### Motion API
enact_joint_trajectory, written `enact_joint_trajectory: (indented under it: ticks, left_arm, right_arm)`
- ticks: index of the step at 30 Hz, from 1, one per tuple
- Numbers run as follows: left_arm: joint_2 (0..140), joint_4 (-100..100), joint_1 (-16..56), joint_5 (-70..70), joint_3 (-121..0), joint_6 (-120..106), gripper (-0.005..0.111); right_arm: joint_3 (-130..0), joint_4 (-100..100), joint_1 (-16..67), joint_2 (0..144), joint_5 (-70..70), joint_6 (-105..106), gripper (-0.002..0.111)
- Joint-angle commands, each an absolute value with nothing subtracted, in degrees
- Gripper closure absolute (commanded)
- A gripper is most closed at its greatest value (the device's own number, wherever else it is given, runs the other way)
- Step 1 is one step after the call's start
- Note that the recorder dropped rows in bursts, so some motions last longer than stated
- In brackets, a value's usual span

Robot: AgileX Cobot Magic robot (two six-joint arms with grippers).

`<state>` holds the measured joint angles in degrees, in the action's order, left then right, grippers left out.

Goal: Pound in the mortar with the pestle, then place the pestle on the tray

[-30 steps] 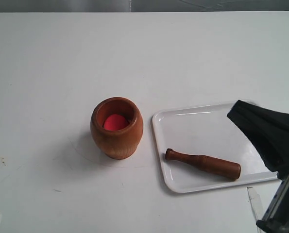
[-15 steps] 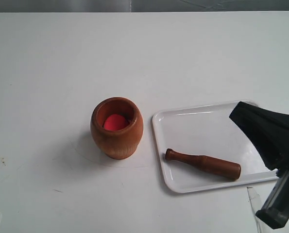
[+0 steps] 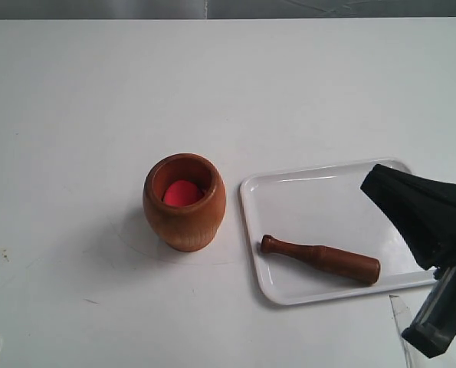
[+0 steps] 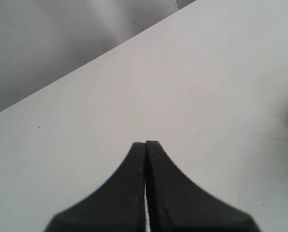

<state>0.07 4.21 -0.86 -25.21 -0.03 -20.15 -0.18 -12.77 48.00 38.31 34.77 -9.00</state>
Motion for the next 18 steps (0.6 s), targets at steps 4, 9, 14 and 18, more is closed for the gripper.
enact_joint_trajectory:
  ticks: [4, 9, 14, 18]
  left_arm:
    - [0.0, 3.79, -0.42, -25.03, 0.0, -19.68, 0.107]
    - [0.0, 3.79, -0.42, -25.03, 0.0, -19.68, 0.107]
    - [0.0, 3.79, -0.42, -25.03, 0.0, -19.68, 0.107]
    - [0.0, 3.79, -0.42, -25.03, 0.0, -19.68, 0.107]
  right_arm:
    - [0.0, -10.62, 47.92, 38.22, 29.5, -8.37, 0.108]
    - [0.0, -10.24, 47.92, 38.23, 5.1, -23.24, 0.108]
    - [0.0, -10.62, 47.92, 38.23, -2.2, -24.77, 0.108]
    - [0.0, -10.55, 47.92, 38.23, 1.08, -21.28, 0.108]
